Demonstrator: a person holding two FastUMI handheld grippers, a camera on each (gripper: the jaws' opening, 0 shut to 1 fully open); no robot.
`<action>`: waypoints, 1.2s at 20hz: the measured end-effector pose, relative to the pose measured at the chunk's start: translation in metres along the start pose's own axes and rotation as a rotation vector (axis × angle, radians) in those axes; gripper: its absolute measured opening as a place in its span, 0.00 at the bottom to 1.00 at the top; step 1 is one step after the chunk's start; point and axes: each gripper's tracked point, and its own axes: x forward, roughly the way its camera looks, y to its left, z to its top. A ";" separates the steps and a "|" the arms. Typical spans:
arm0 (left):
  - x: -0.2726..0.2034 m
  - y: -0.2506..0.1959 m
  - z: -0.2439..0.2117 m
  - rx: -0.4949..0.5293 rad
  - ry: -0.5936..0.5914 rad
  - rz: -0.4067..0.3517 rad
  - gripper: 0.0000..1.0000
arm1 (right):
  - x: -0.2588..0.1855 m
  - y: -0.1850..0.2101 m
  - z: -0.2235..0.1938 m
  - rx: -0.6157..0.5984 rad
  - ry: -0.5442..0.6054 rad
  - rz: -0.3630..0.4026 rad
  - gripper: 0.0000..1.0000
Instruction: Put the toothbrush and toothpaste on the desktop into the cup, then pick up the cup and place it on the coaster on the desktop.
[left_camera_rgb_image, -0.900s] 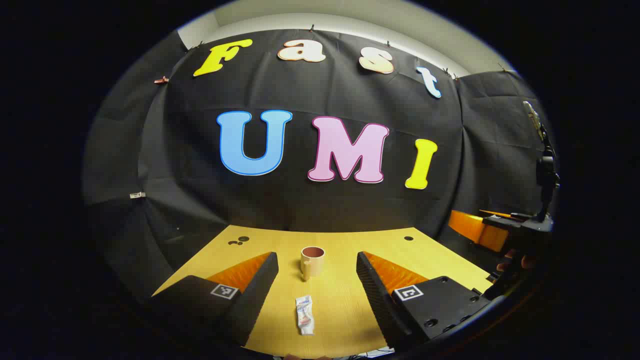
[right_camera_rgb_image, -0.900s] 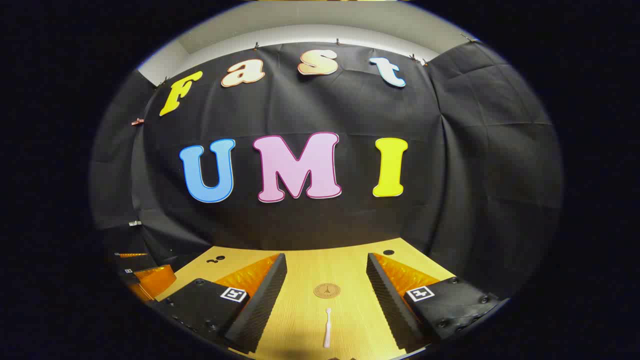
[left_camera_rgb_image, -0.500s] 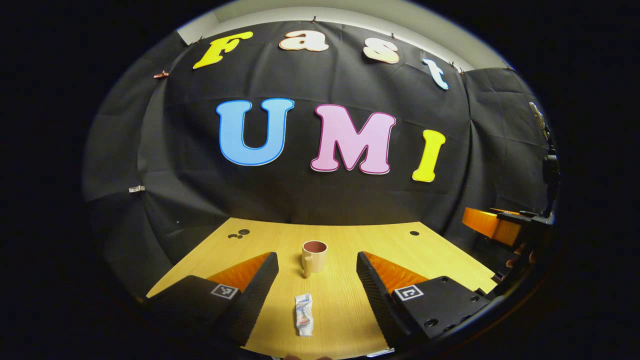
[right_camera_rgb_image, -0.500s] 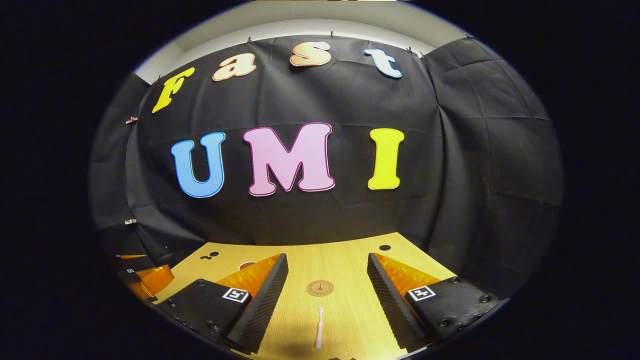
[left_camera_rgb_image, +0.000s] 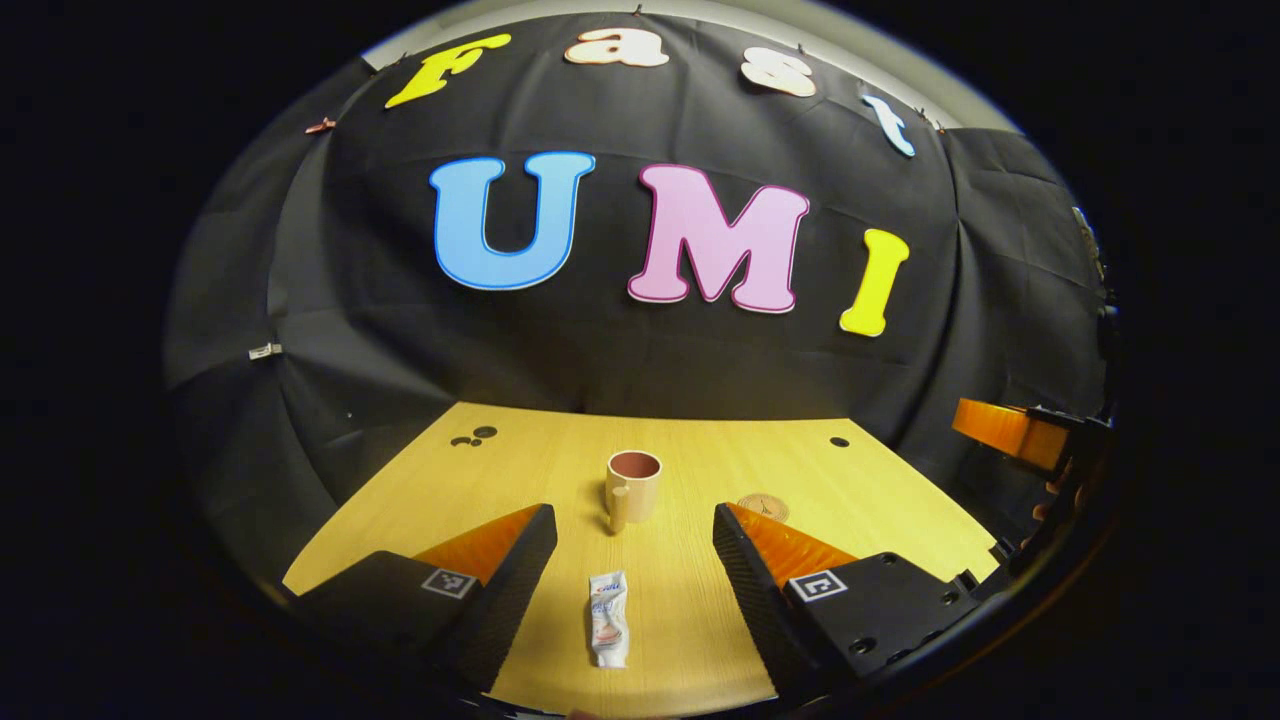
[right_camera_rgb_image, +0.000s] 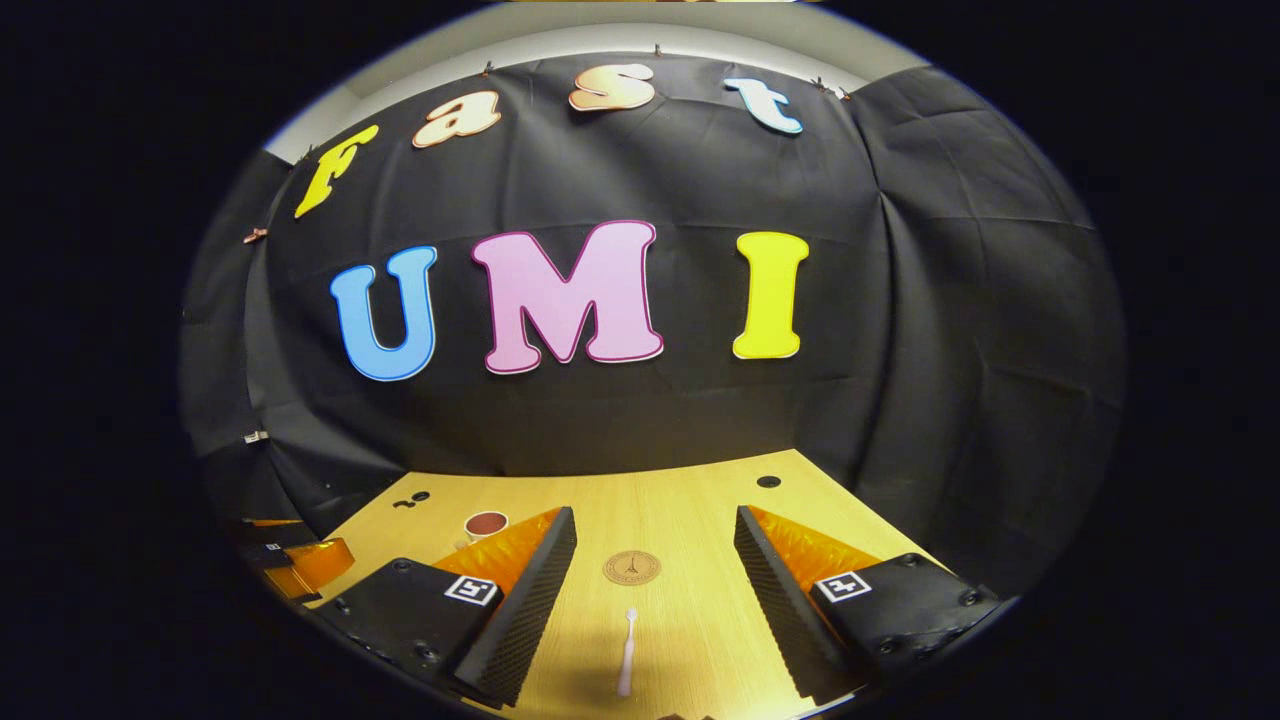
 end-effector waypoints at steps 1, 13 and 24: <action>0.006 0.003 -0.007 -0.005 0.021 0.002 0.98 | 0.005 -0.001 -0.002 0.000 0.006 0.002 0.98; 0.076 0.034 -0.130 -0.007 0.340 0.089 0.97 | 0.069 -0.004 -0.037 -0.018 0.119 0.111 0.98; 0.116 0.033 -0.212 -0.014 0.580 0.162 0.94 | 0.113 -0.015 -0.074 0.013 0.229 0.186 0.98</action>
